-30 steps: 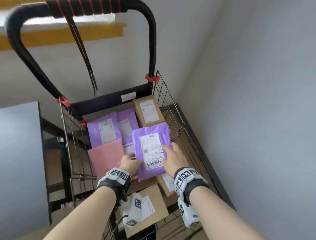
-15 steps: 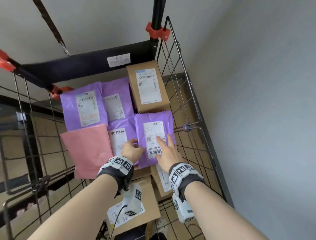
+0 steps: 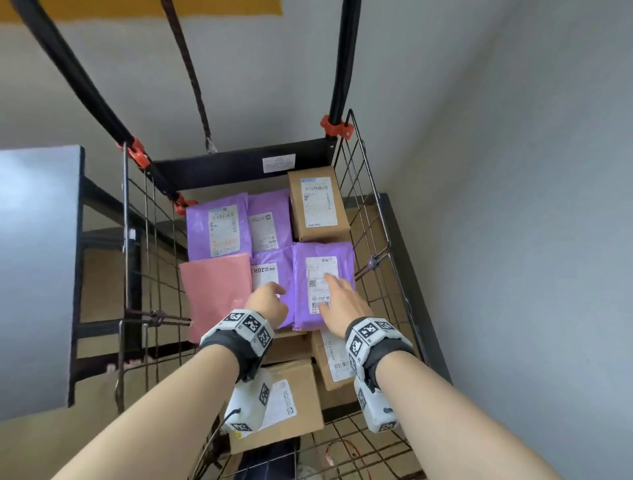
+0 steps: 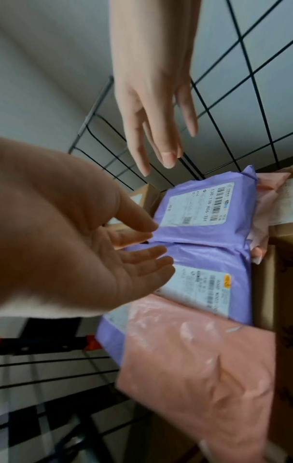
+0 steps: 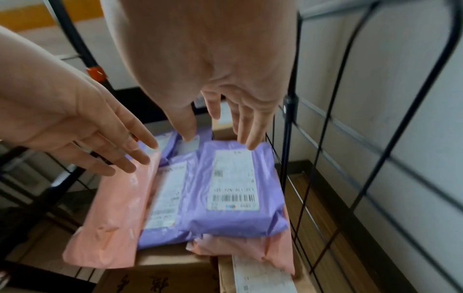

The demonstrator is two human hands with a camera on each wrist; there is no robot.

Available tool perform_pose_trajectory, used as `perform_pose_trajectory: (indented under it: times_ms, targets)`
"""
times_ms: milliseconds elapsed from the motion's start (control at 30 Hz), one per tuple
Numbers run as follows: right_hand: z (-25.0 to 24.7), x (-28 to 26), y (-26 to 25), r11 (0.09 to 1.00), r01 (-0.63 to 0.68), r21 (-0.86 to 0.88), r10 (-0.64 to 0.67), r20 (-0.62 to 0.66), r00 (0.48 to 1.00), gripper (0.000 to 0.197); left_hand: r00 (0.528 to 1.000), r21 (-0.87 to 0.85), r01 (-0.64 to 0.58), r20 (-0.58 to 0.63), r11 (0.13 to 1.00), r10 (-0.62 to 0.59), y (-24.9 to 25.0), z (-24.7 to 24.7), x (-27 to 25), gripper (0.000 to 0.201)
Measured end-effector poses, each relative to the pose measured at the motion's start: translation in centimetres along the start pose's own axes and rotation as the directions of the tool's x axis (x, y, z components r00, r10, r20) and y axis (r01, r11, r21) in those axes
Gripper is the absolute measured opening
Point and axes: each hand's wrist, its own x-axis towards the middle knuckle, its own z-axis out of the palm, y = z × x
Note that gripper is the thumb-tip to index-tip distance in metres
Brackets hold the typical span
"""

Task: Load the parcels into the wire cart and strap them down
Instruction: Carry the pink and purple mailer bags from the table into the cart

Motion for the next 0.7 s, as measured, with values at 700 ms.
perform_pose_trajectory:
  times_ms: [700]
  targets:
    - [3.1,-27.5,-25.3,0.837,0.509,-0.202,-0.525,-0.034,0.85,0.043,0.858,0.203,0.048,-0.51,0.978,0.064,-18.0,-20.7,-34.6,0.03]
